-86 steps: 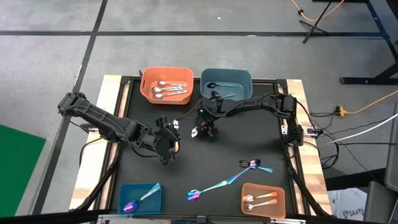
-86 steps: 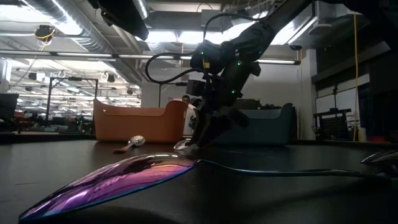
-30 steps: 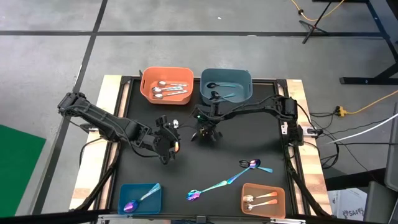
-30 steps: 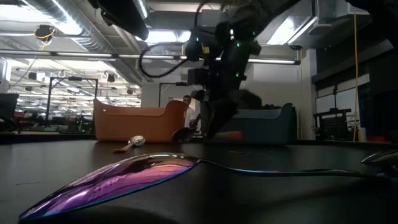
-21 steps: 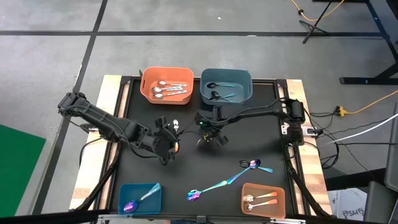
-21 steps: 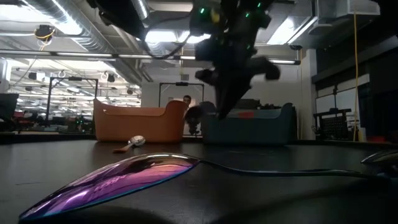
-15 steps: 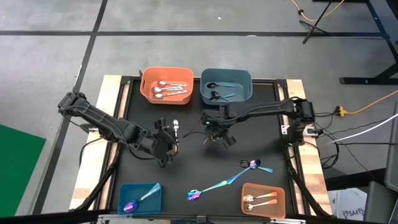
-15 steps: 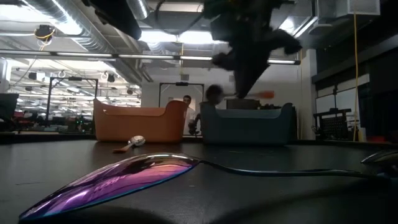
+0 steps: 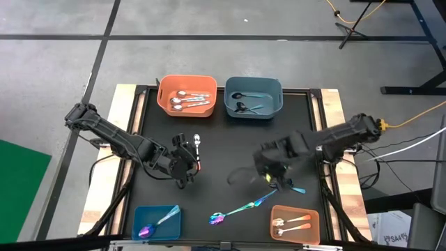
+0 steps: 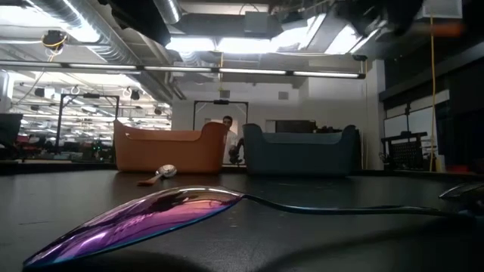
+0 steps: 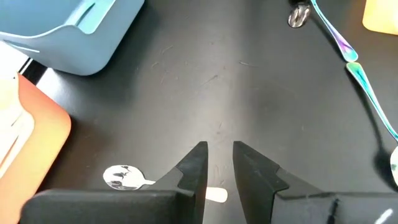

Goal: Sort silverware by color (type)
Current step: Put the orange spoon into the bottom orange bin

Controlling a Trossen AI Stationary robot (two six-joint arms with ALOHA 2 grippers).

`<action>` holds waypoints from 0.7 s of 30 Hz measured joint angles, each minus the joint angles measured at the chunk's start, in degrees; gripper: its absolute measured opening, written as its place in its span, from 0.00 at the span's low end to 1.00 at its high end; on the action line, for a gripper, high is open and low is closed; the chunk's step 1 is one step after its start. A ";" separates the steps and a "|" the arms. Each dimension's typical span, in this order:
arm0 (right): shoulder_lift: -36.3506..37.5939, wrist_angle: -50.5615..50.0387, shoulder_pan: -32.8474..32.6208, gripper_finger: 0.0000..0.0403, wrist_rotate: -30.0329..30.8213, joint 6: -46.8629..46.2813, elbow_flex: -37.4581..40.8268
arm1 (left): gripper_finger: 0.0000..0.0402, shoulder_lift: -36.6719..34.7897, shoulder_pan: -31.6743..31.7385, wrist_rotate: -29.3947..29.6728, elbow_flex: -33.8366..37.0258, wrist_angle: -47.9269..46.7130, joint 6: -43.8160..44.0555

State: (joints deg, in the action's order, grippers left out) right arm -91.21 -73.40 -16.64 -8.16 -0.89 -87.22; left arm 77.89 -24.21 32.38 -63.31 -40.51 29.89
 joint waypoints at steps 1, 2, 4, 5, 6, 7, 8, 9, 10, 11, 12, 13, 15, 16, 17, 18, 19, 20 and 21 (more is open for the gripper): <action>0.44 -0.20 -1.76 0.00 0.04 -2.38 0.00 | 0.17 0.00 0.00 -0.02 0.00 0.02 0.00; 0.75 -0.27 -3.68 0.00 0.05 -4.62 0.00 | 0.17 0.00 0.00 -0.01 0.00 0.00 0.00; 1.04 -0.21 -7.12 0.00 0.06 -8.35 0.00 | 0.17 0.00 0.02 -0.02 0.00 0.02 0.00; 1.05 -0.23 -8.77 0.00 0.05 -10.04 0.00 | 0.17 0.00 0.00 -0.02 0.00 0.02 0.00; 1.04 -0.23 -10.26 0.00 0.06 -11.91 0.00 | 0.17 0.00 0.00 -0.02 0.00 0.02 0.00; 1.04 -0.21 -11.63 0.00 0.07 -13.90 0.00 | 0.17 0.00 0.00 -0.02 0.00 0.02 0.00; 1.04 -0.21 -12.92 0.00 0.09 -15.91 0.00 | 0.17 0.00 0.00 -0.02 0.00 0.03 0.00; 1.04 -0.21 -14.11 0.00 0.15 -18.15 0.00 | 0.17 0.00 0.00 -0.02 0.00 0.02 -0.02; 1.04 -0.22 -15.32 0.00 0.46 -20.50 0.00 | 0.17 0.00 0.00 -0.02 0.00 0.02 0.00; 1.04 -0.23 -16.56 0.00 0.87 -22.87 0.00 | 0.17 0.00 0.00 -0.02 0.00 0.02 0.00; 1.04 -0.21 -17.90 0.00 1.44 -25.29 0.01 | 0.17 0.00 0.00 -0.02 0.00 0.02 0.00; 1.04 -0.20 -19.24 0.00 2.27 -27.56 0.02 | 0.17 0.00 0.00 -0.02 0.00 0.03 0.01; 1.04 -0.03 -22.17 0.00 4.08 -32.45 0.02 | 0.17 0.00 0.00 -0.02 0.00 0.02 0.00; 1.04 0.15 -23.64 0.00 5.27 -35.10 0.02 | 0.17 0.00 0.00 -0.03 0.00 0.02 0.00; 1.04 0.33 -25.09 0.00 6.65 -37.93 0.02 | 0.17 0.00 0.01 -0.02 0.00 0.02 -0.01; 1.04 0.60 -26.62 0.00 8.19 -40.82 0.14 | 0.17 0.00 0.00 -0.03 0.00 0.02 -0.01; 1.04 1.14 -28.13 0.00 9.65 -43.80 0.45 | 0.17 0.00 0.00 -0.04 0.00 0.02 -0.02; 1.04 1.97 -29.63 0.00 10.90 -46.84 0.90 | 0.17 0.00 0.00 -0.04 0.00 0.04 -0.02; 1.04 2.83 -31.27 0.00 12.03 -49.71 1.38 | 0.17 0.00 0.01 -0.04 0.00 0.02 -0.02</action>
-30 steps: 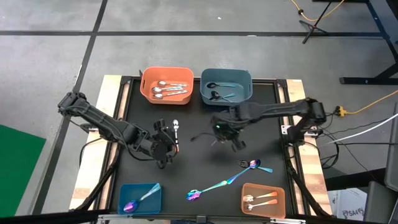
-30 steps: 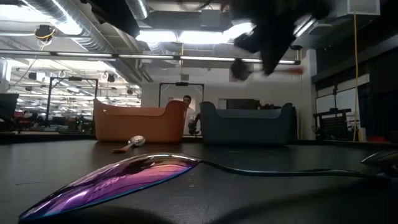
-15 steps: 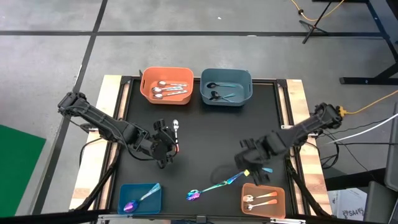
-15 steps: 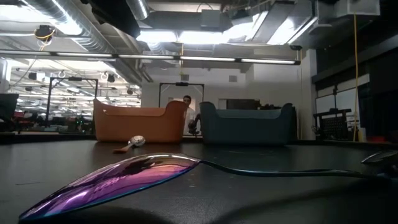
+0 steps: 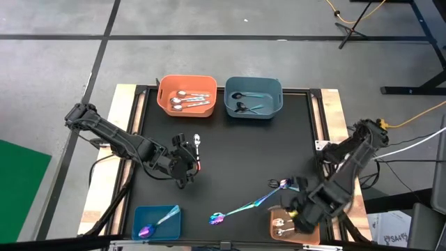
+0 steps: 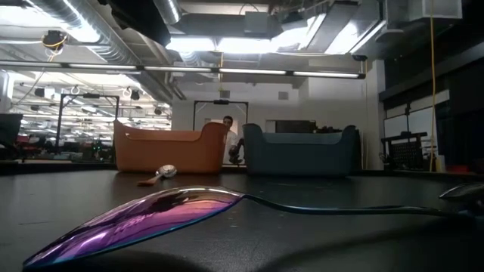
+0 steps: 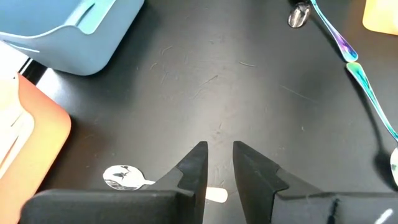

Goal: Sort silverware by color (type)
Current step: Put the orange spoon into the bottom orange bin

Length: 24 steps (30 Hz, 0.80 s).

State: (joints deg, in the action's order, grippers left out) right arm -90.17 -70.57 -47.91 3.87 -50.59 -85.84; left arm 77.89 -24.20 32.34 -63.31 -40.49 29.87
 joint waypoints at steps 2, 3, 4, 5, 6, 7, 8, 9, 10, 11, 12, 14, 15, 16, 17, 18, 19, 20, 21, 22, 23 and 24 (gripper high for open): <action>-0.02 2.55 -3.12 0.00 1.72 -5.14 1.29 | 0.17 0.00 -0.01 0.00 0.00 0.00 0.00; -0.02 4.59 -4.64 0.00 2.49 -7.50 2.36 | 0.17 0.00 -0.01 0.00 0.00 0.00 0.00; -0.02 6.75 -5.94 0.00 3.30 -9.69 3.43 | 0.17 0.00 -0.01 0.00 0.00 0.00 0.00; -0.02 8.62 -7.16 0.00 4.28 -11.56 4.45 | 0.17 0.00 -0.01 0.00 0.00 0.01 0.00; -0.07 10.06 -8.40 0.00 5.18 -13.40 5.43 | 0.17 0.00 0.01 0.00 0.00 0.00 0.00; -0.09 11.43 -9.53 0.00 6.09 -15.00 6.53 | 0.17 0.00 0.01 0.00 0.00 0.02 -0.01; -0.09 12.72 -10.42 0.00 6.87 -16.43 7.74 | 0.17 0.00 -0.01 0.00 0.00 0.02 -0.02; -0.09 14.04 -11.09 0.00 7.55 -17.30 8.94 | 0.17 0.00 -0.01 -0.02 0.00 0.00 -0.02; -0.09 15.06 -11.64 0.00 8.26 -18.16 10.07 | 0.17 0.00 0.01 -0.02 0.00 0.02 -0.02; -0.09 16.08 -12.18 0.00 8.78 -18.57 11.22 | 0.17 0.00 0.01 -0.02 0.00 0.02 -0.02; -0.09 17.01 -12.60 0.00 8.92 -18.83 12.39 | 0.17 0.00 0.00 -0.01 0.00 0.01 -0.02; -0.09 19.33 -12.97 0.00 8.78 -18.84 14.60 | 0.17 0.00 0.00 -0.02 0.00 0.02 -0.02; -0.09 20.45 -12.97 0.00 8.43 -18.88 15.57 | 0.17 0.00 0.01 -0.02 0.00 0.02 -0.02; -0.09 21.15 -12.97 0.00 7.91 -18.88 16.39 | 0.17 0.00 0.01 -0.02 0.00 0.04 -0.02; -0.09 21.79 -12.97 0.00 7.32 -18.86 17.08 | 0.17 0.00 -0.01 -0.02 0.00 0.04 -0.02; -0.09 22.34 -12.97 0.00 6.71 -18.86 17.52 | 0.17 0.00 -0.01 -0.02 0.00 0.04 -0.02; -0.09 22.85 -12.97 0.00 6.40 -18.81 17.82 | 0.17 0.00 -0.01 -0.02 0.00 0.04 -0.02; -0.09 23.25 -12.97 0.00 6.05 -18.76 18.08 | 0.17 0.00 -0.01 -0.02 0.00 0.04 -0.02; -0.09 23.21 -12.97 0.00 5.69 -18.73 18.31 | 0.17 0.00 0.01 -0.02 0.00 0.04 -0.02; -0.09 23.12 -13.07 0.00 5.41 -18.72 18.62 | 0.17 0.00 0.01 -0.02 0.00 0.04 -0.02; -0.09 22.96 -13.44 0.00 4.91 -18.64 18.96 | 0.17 0.00 0.01 -0.02 0.00 0.04 -0.02; -0.09 22.92 -13.74 0.00 4.41 -18.62 19.38 | 0.17 0.00 -0.01 -0.02 0.00 0.04 -0.02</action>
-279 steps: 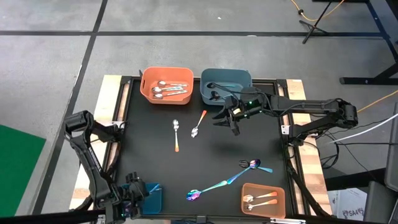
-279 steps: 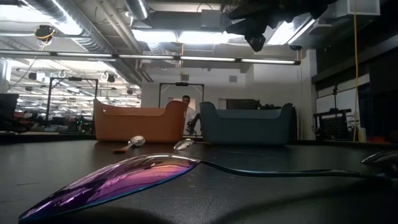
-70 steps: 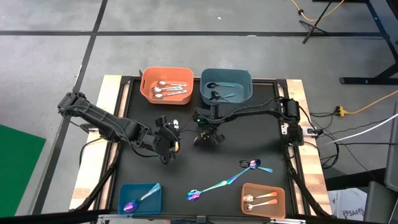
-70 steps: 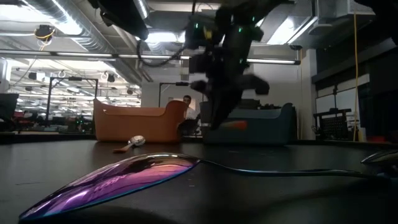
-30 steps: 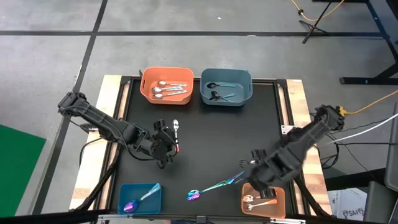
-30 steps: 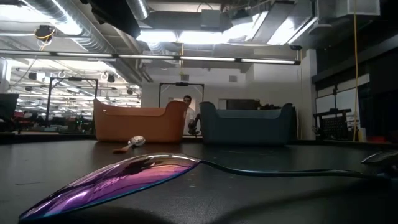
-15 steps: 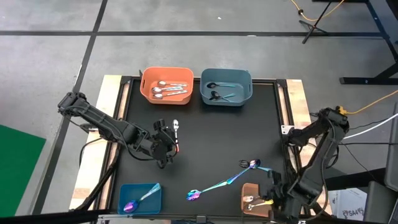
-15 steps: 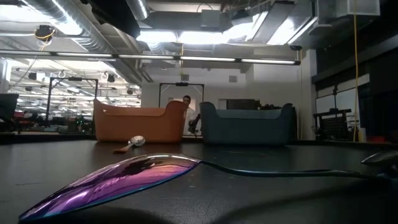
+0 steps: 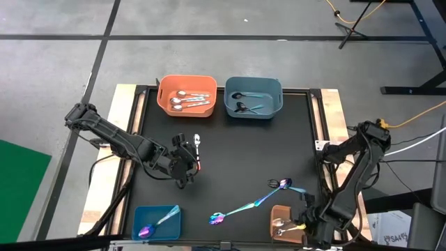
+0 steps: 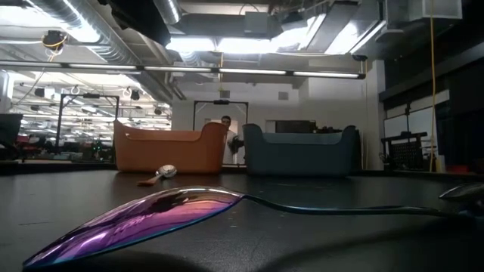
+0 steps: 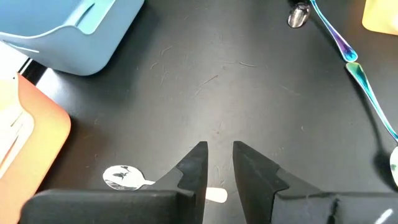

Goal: Sort silverware by color (type)
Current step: Put the orange spoon into the bottom orange bin, then put the purple spoon into the bottom blue bin

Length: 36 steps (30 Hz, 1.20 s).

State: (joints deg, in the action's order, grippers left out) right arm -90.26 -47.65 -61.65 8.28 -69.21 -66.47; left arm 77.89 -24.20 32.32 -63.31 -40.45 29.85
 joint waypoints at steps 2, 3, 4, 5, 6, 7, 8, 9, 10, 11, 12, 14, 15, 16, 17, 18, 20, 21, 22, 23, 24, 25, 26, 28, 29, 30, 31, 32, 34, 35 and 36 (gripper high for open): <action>0.00 0.43 -0.82 0.00 -1.02 0.00 0.99 | 0.17 0.00 0.00 0.00 0.00 0.02 0.00; 0.00 0.88 -1.27 0.00 -1.50 0.02 1.59 | 0.17 0.00 0.00 0.00 0.00 0.02 0.00; 0.00 1.43 -1.58 0.00 -1.86 0.03 2.28 | 0.17 0.00 0.01 0.00 0.00 0.02 -0.01; 0.00 1.72 -1.77 0.00 -1.95 0.01 2.84 | 0.17 0.00 0.02 0.00 0.00 0.02 -0.02; 0.00 1.98 -1.92 0.00 -1.97 0.02 3.32 | 0.17 0.00 0.01 0.00 0.00 0.02 -0.02; 0.00 2.38 -1.83 0.00 -2.04 0.02 3.77 | 0.17 0.00 0.00 -0.01 0.00 0.02 0.00; 0.00 2.82 -1.74 0.00 -1.95 0.02 4.13 | 0.17 0.00 0.00 -0.02 0.00 0.02 0.00; 0.00 3.24 -1.72 0.00 -1.87 0.04 4.47 | 0.17 0.00 0.00 0.00 0.00 0.02 0.00; 0.00 3.31 -1.68 0.00 -1.83 0.04 4.77 | 0.17 0.00 0.02 0.00 0.00 0.02 0.00; 0.00 3.35 -1.66 0.00 -1.76 0.04 5.07 | 0.17 0.00 0.02 0.00 0.00 0.02 0.00; 0.00 3.72 -1.66 0.00 -1.71 0.04 5.40 | 0.17 0.00 0.00 -0.02 0.00 0.00 0.00; 0.00 4.47 -1.66 0.00 -1.40 0.05 5.81 | 0.17 0.00 0.01 -0.02 0.00 0.02 0.00; 0.00 4.35 -1.67 0.00 -1.43 0.04 5.88 | 0.17 0.00 0.02 -0.01 0.00 0.01 -0.02; 0.00 4.13 -1.72 0.00 -1.42 0.04 5.92 | 0.17 0.00 0.01 -0.01 0.00 0.02 -0.02; 0.00 4.13 -1.72 0.00 -1.43 0.04 5.94 | 0.17 0.00 0.00 -0.01 0.00 0.02 -0.02; 0.00 4.26 -1.70 0.00 -1.41 0.04 5.94 | 0.17 0.00 0.00 -0.02 0.00 0.02 -0.02; 0.00 4.23 -1.70 0.00 -1.43 0.04 5.94 | 0.17 0.00 0.02 -0.02 0.00 0.00 -0.02; 0.00 4.25 -1.70 0.01 -1.41 0.04 5.94 | 0.17 0.00 0.02 -0.02 0.00 0.02 -0.02; 0.00 4.23 -1.70 0.02 -1.41 0.04 5.94 | 0.17 0.00 0.00 -0.01 0.00 0.02 -0.02; 0.00 4.23 -1.70 0.03 -1.42 0.04 5.94 | 0.17 0.00 0.00 -0.02 0.00 0.02 -0.02; 0.00 4.23 -1.70 0.04 -1.41 0.04 5.94 | 0.17 0.00 0.01 -0.02 0.00 0.02 -0.02; 0.00 4.23 -1.70 0.05 -1.41 0.04 5.94 | 0.17 0.00 0.02 -0.02 0.00 0.00 -0.02; 0.00 4.23 -1.70 0.07 -1.41 0.05 5.94 | 0.17 0.00 0.02 -0.02 0.00 0.02 -0.02; 0.00 4.21 -1.70 0.10 -1.43 0.04 5.94 | 0.17 0.00 0.00 -0.02 0.00 0.02 -0.02; 0.00 4.21 -1.70 0.12 -1.43 0.05 5.94 | 0.17 0.00 0.00 -0.02 0.00 0.02 -0.02; 0.00 4.21 -1.70 0.13 -1.43 0.04 5.94 | 0.17 0.00 0.02 -0.02 0.00 0.02 -0.02; 0.00 4.21 -1.70 0.15 -1.41 0.04 5.94 | 0.17 0.00 0.02 -0.02 0.00 0.02 -0.02; 0.00 4.21 -1.70 0.16 -1.43 0.04 5.94 | 0.17 0.00 0.02 -0.01 0.00 0.02 -0.02; 0.00 4.21 -1.70 0.19 -1.43 0.04 5.94 | 0.17 0.00 0.01 -0.02 0.00 0.02 -0.02; 0.00 4.21 -1.70 0.20 -1.42 0.04 5.94 | 0.17 0.00 0.02 -0.01 0.00 0.02 -0.02; 0.00 4.21 -1.70 0.21 -1.43 0.05 5.94 | 0.17 0.00 0.02 -0.02 0.00 0.02 -0.02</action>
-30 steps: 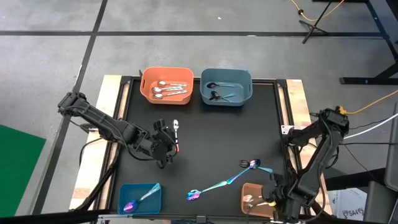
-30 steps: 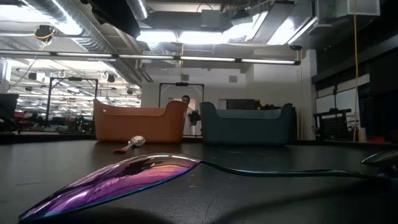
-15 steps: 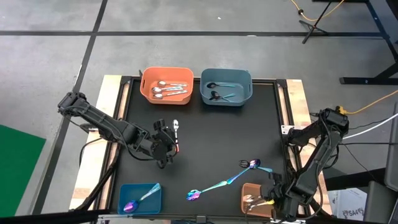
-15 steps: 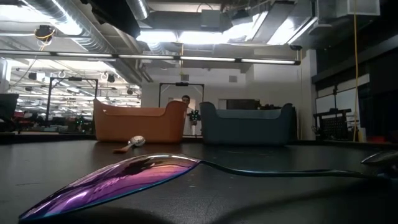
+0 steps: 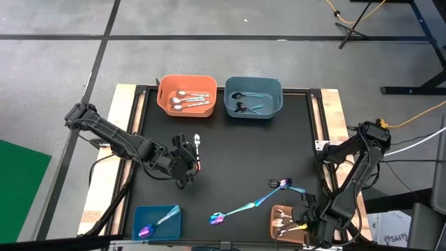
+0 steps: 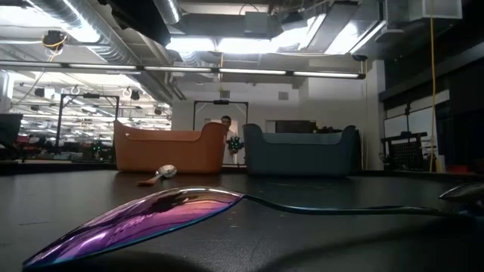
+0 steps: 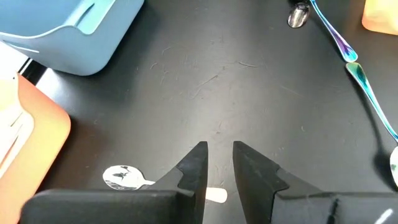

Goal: Sort silverware by color (type)
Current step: Put the purple spoon into the bottom blue bin

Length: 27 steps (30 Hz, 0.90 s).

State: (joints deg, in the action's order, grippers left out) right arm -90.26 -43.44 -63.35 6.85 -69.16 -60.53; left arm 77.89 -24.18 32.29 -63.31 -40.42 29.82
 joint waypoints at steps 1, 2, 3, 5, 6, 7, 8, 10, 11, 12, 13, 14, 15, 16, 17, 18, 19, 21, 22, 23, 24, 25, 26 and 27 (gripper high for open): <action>0.00 0.00 0.00 0.22 0.02 0.00 0.00 | 0.17 0.00 0.00 0.01 0.00 0.00 0.00; 0.00 0.00 0.00 0.22 0.00 0.00 0.00 | 0.17 0.00 0.00 0.00 0.00 0.00 0.00; 0.00 0.00 0.00 0.22 0.00 0.01 0.00 | 0.17 0.00 -0.02 0.00 0.00 -0.01 0.00; 0.00 0.00 0.00 0.22 0.00 0.01 0.00 | 0.17 0.00 -0.01 0.01 0.00 0.00 0.00; 0.00 0.00 0.00 0.22 0.00 0.01 0.00 | 0.17 0.00 0.00 0.01 0.00 -0.01 0.00; 0.00 0.00 0.00 0.22 0.00 0.00 0.00 | 0.17 0.00 0.00 0.01 0.00 0.00 0.00; 0.00 0.00 0.00 0.22 0.00 0.00 0.00 | 0.17 0.00 -0.02 0.00 0.00 -0.01 0.00; 0.00 0.00 0.00 0.22 0.00 0.02 0.00 | 0.17 0.00 -0.01 0.01 0.00 0.00 0.00; 0.00 0.00 0.00 0.22 0.00 0.02 0.00 | 0.17 0.00 0.00 0.00 0.00 0.00 0.00; 0.00 0.00 0.00 0.22 -0.01 0.02 0.00 | 0.17 0.00 0.00 0.00 0.00 -0.02 0.00; 0.00 0.00 0.00 0.22 -0.02 0.02 0.00 | 0.17 0.00 0.00 0.02 0.00 0.00 0.00; 0.00 -0.03 0.00 0.22 -0.02 0.02 0.00 | 0.17 0.00 0.00 0.00 0.00 0.00 0.00; 0.00 -0.13 0.00 0.22 -0.04 0.02 -0.13 | 0.17 0.00 0.00 0.00 0.00 -0.01 0.00; 0.00 -0.10 0.00 0.22 -0.15 0.34 -0.38 | 0.17 0.00 0.00 0.02 0.00 0.00 0.00; 0.00 -0.12 0.00 0.22 -0.56 0.73 -0.73 | 0.17 0.00 0.00 0.01 0.00 0.00 0.00; 0.00 -0.21 0.03 0.22 -1.10 1.56 -1.19 | 0.17 0.00 0.00 0.00 0.00 0.00 0.00; 0.00 -0.57 0.10 0.22 -1.81 2.45 -1.80 | 0.17 0.00 -0.01 0.01 0.00 0.00 0.00; 0.00 -1.66 0.52 0.22 -3.30 4.38 -3.28 | 0.17 0.00 0.00 0.00 0.00 0.00 0.00; 0.00 -2.53 0.85 0.22 -3.78 5.09 -4.00 | 0.17 0.00 -0.02 0.00 0.00 0.00 0.02; 0.00 -3.91 1.22 0.22 -4.11 5.55 -4.83 | 0.17 0.00 0.00 0.00 0.00 0.00 0.00; 0.00 -5.46 1.71 0.22 -4.41 6.44 -5.68 | 0.17 0.00 0.00 0.01 0.00 0.00 0.01; 0.00 -7.19 2.21 0.22 -4.52 7.15 -6.65 | 0.17 0.00 -0.01 0.00 0.00 0.00 0.00; 0.00 -8.85 2.73 0.22 -4.50 8.14 -7.56 | 0.17 0.00 -0.01 0.01 0.00 0.00 0.00; 0.00 -10.49 3.29 0.22 -4.50 9.09 -8.40 | 0.17 0.00 0.00 0.00 0.00 0.00 0.01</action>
State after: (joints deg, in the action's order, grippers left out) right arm -90.26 -53.93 -60.06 2.35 -60.07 -68.94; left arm 77.89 -24.18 32.29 -63.31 -40.42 29.83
